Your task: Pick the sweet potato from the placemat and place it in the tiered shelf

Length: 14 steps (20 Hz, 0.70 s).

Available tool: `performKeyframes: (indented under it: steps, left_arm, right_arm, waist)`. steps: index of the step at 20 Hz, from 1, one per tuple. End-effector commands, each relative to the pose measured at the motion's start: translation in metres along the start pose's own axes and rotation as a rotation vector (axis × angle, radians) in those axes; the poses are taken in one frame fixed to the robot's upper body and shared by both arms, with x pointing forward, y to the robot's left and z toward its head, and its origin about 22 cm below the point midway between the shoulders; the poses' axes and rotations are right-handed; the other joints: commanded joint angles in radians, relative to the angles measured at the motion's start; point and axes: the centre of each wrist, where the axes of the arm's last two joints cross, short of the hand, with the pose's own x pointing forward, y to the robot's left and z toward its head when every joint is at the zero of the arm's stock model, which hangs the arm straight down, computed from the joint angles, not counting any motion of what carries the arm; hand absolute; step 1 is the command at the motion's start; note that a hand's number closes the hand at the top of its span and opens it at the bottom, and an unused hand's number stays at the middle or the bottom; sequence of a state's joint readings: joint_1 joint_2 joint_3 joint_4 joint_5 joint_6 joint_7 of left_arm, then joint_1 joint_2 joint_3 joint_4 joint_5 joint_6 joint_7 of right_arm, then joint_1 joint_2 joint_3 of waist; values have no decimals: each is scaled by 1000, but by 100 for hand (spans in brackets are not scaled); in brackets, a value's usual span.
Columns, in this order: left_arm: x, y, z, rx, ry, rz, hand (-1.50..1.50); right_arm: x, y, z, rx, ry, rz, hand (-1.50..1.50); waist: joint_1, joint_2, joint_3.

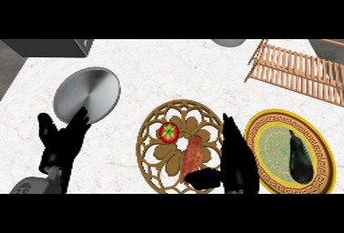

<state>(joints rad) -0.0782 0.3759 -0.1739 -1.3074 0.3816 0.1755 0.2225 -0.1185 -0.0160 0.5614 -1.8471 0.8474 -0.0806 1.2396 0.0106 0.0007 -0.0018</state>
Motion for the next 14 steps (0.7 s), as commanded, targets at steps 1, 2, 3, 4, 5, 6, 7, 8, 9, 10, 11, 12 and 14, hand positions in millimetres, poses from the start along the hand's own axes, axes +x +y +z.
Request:
performKeyframes:
  steps: [1,2,3,4,5,6,7,8,9,10,11,12,14]
  left_arm:
    - [-4,-2,0,12,-3,5,0]
    - [-11,-9,-2,10,6,-2,0]
    - [-4,15,3,7,5,8,0]
    - [-11,-12,0,2,3,0,0]
    - [-9,3,0,18,2,-8,0]
    - [5,-4,2,-4,6,9,0]
    - [-12,-3,11,9,-4,0,0]
    - [0,1,0,0,-8,-5,0]
    - [5,0,3,9,13,-13,0]
    - [5,5,-1,7,11,-5,0]
    - [2,2,0,0,-2,1,0]
    - [13,2,1,-5,-6,3,0]
    - [-7,-6,4,-3,6,1,0]
  right_arm:
    - [9,0,-3,-28,228,14,-150]
    - [2,17,7,-16,223,36,-150]
    - [-5,11,-10,-27,232,29,-150]
    - [9,25,-7,-26,233,33,-150]
    - [1,23,0,-19,242,43,-150]
    - [4,23,-1,-32,234,20,-150]
    - [-2,32,5,-5,239,49,-150]
    - [8,28,-9,-20,240,27,-150]
    - [5,27,-5,-13,242,36,-150]
    - [9,20,-10,-9,248,34,-150]
    - [0,40,-12,-15,262,45,-150]
    - [8,27,-17,-17,269,56,-150]
    - [3,37,-19,-14,281,49,-150]
  waist:
    - [-7,-1,0]
    - [-10,-2,0]
    - [-6,-1,1]
    - [2,1,1]
    - [-6,-1,1]
    - [-2,-3,1]
    - [0,-3,1]
    - [1,1,1]
    - [-3,-2,1]
    - [-5,0,1]
    - [-1,1,1]
    - [0,-1,1]
    - [1,0,1]
